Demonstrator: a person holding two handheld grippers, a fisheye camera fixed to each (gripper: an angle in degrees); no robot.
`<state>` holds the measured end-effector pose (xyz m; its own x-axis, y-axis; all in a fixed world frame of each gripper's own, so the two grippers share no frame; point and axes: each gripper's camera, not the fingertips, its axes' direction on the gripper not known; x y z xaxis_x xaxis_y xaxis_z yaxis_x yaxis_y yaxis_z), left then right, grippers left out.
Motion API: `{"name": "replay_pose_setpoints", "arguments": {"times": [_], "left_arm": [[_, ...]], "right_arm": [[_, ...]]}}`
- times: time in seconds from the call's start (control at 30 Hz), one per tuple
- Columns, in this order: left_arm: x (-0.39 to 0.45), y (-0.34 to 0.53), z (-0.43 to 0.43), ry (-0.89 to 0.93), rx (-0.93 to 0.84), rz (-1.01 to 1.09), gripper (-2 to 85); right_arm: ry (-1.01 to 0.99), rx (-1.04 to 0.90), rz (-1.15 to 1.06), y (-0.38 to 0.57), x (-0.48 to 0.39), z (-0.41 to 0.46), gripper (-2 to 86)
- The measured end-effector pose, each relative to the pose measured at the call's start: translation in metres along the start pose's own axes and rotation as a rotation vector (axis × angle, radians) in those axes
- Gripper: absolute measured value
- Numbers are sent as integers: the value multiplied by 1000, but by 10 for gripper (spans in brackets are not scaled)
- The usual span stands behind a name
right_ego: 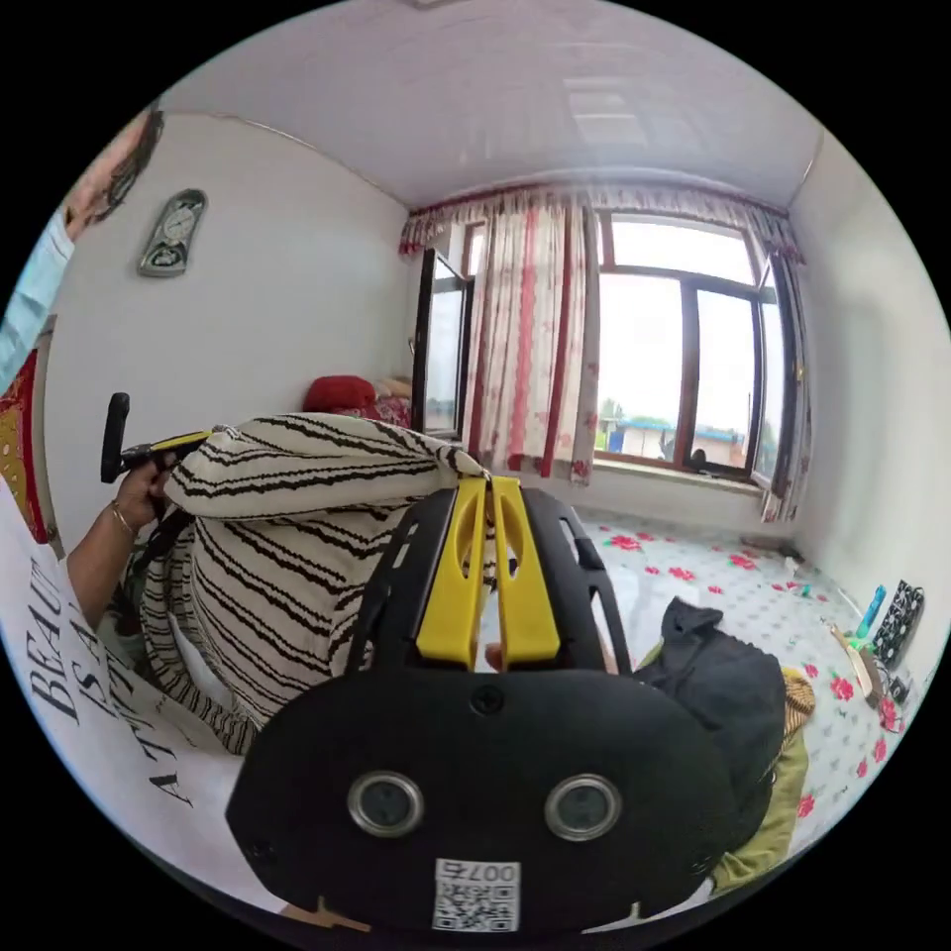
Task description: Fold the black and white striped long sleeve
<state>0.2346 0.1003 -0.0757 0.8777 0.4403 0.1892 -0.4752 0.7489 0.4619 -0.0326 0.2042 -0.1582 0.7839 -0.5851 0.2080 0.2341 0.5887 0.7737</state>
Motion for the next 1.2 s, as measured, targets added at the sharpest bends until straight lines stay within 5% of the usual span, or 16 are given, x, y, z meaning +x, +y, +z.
{"name": "replay_pose_setpoints", "arguments": {"times": [0.13, 0.3, 0.63, 0.87, 1.03, 1.2], "left_arm": [[-21, 50, 126, -42, -427, -137, 125], [-21, 130, 149, -99, -583, -216, 105], [-22, 230, 227, -12, -1088, -272, 100], [-43, 190, 237, 72, -1060, -199, 1], [-114, 104, 203, 231, -875, -235, -5], [-183, 29, 208, 304, -791, -240, 3]], "right_arm": [[-14, -344, 152, 54, 44, 91, 14], [-123, -549, 336, 137, 68, 142, 25], [-228, -702, 120, 110, 20, 264, 46], [-261, -851, 66, 88, -14, 385, 43], [-218, -981, 95, 85, -12, 444, 10], [-245, -689, 222, 9, 16, 437, 7]]}}
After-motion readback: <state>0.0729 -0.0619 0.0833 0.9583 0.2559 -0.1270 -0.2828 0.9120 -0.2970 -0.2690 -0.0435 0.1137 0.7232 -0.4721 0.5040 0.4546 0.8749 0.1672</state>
